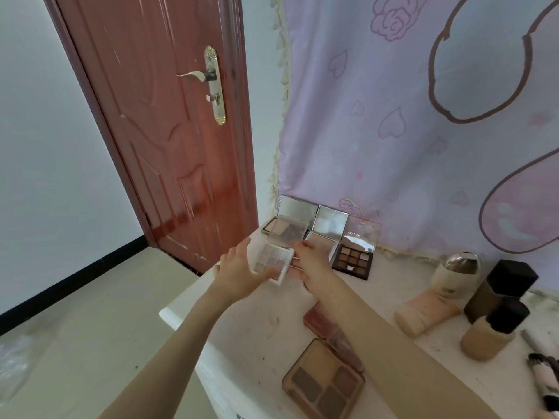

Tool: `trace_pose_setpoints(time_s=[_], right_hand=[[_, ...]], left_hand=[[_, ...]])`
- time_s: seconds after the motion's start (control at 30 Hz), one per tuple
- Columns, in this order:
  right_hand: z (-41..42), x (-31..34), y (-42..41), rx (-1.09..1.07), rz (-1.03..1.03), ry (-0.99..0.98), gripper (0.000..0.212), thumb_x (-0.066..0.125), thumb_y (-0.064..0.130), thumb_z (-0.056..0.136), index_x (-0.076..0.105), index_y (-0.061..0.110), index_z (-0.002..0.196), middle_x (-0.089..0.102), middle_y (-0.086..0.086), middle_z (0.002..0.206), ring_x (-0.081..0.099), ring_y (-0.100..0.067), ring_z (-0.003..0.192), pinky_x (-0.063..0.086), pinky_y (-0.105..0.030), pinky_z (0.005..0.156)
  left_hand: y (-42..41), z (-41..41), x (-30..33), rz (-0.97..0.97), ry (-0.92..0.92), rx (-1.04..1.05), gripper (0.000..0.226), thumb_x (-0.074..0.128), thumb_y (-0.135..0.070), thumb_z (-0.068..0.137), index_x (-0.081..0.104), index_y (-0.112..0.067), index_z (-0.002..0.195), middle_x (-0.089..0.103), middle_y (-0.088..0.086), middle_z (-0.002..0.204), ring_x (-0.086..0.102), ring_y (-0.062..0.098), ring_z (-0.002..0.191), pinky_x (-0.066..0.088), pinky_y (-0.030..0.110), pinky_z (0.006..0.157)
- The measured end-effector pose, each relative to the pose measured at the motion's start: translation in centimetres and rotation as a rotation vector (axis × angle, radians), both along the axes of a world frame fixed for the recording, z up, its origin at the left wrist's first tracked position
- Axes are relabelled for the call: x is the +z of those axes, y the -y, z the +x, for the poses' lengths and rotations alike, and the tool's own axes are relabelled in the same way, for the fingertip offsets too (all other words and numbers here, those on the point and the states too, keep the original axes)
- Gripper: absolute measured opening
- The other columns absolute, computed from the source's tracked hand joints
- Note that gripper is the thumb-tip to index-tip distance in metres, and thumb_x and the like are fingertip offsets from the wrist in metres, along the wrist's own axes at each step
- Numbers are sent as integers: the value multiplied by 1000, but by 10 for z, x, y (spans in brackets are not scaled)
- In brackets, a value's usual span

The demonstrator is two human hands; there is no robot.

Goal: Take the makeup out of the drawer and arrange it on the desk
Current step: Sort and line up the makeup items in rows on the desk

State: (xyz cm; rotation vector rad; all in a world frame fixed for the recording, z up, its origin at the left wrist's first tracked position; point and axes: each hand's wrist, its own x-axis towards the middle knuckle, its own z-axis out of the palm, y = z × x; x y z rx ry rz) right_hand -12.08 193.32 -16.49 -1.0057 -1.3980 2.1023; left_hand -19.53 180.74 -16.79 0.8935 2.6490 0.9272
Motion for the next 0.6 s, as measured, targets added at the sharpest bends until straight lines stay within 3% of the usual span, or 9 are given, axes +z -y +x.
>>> trace_pose_setpoints(time_s=[0.1,0.2,0.47,0.53,0.6], right_hand=[[-14,-2,-7,-13,5,5,9,49,12,95,58,11,95,65,-8,90,65,-20,77,55,-28,57],[-28,-2,-9,1,3,10,15,49,11,95,58,15,84,65,-4,79,64,-15,67,51,-24,47],[-52,-5,-18,50,-64,55,15,43,6,96,56,7,89,64,-12,90,63,-18,69,54,-31,62],[-53,-4,-17,74,-81,48,23,40,-1,94,56,8,81,65,-14,93,63,-19,70,53,-29,60],[-53,-3,-16,67,-75,41,26,39,-5,91,56,7,76,66,-19,99,66,-25,82,55,-33,68]], left_hand=[[0,3,-22,-124,-83,34,110,65,-67,65,7,-21,147,32,2,146,21,25,135,15,43,109],[-9,0,-31,-105,-139,65,114,64,-68,65,2,-21,147,34,4,143,22,26,133,15,42,108],[-26,-20,-33,-91,-198,187,96,57,-59,74,9,-17,146,42,7,137,31,27,129,18,42,104],[-26,-25,-33,-115,-189,182,97,59,-58,74,9,-17,146,40,7,138,30,28,130,18,43,105],[-27,-27,-32,-138,-185,173,97,60,-57,74,8,-16,146,39,8,139,29,28,130,18,44,106]])
